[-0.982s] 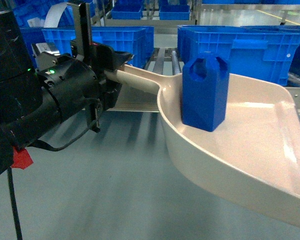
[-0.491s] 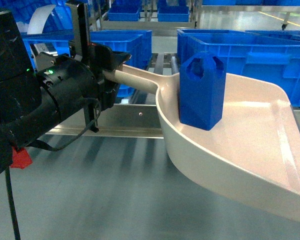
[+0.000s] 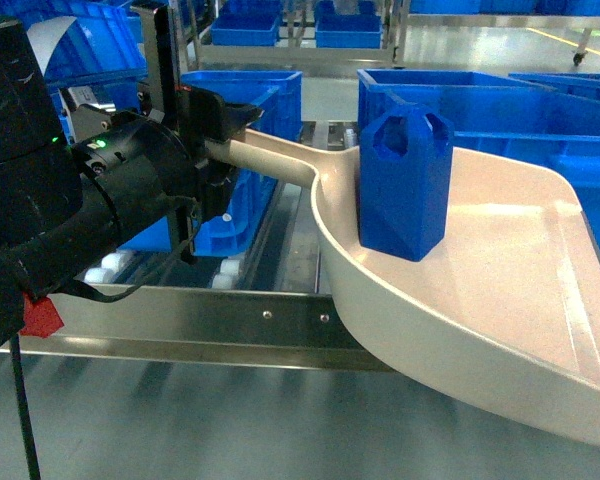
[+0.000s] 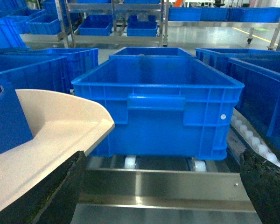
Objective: Place part in tray to right shelf
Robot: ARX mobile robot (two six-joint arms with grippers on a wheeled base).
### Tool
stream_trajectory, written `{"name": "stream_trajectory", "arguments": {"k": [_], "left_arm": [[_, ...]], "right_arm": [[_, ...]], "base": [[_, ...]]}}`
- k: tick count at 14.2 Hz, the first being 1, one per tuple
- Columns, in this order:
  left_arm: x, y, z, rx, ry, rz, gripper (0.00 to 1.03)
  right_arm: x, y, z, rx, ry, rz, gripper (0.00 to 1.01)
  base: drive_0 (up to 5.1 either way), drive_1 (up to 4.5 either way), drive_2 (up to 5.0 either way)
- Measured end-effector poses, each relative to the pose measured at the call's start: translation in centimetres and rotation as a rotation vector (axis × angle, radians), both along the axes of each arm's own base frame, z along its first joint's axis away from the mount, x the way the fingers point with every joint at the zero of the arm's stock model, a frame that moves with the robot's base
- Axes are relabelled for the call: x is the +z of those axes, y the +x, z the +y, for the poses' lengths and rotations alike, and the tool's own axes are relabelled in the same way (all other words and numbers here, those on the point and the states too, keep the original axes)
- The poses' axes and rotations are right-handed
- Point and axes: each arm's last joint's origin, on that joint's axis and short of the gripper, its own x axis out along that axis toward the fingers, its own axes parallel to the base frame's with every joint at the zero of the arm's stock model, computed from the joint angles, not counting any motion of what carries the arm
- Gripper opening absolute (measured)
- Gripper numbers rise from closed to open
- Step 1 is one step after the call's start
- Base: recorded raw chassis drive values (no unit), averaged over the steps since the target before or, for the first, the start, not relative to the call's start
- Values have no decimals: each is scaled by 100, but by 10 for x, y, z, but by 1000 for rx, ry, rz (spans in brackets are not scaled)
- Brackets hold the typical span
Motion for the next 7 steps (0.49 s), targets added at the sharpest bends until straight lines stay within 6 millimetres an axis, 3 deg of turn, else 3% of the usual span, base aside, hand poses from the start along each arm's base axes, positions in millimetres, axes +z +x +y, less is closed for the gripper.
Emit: {"name": "stream_trajectory", "arguments": {"k": [7], "left_arm": [[0, 0, 0, 2, 0, 0, 13]], "right_arm": [[0, 0, 0, 0, 0, 0, 98]], "base": [[16, 299, -268]]}}
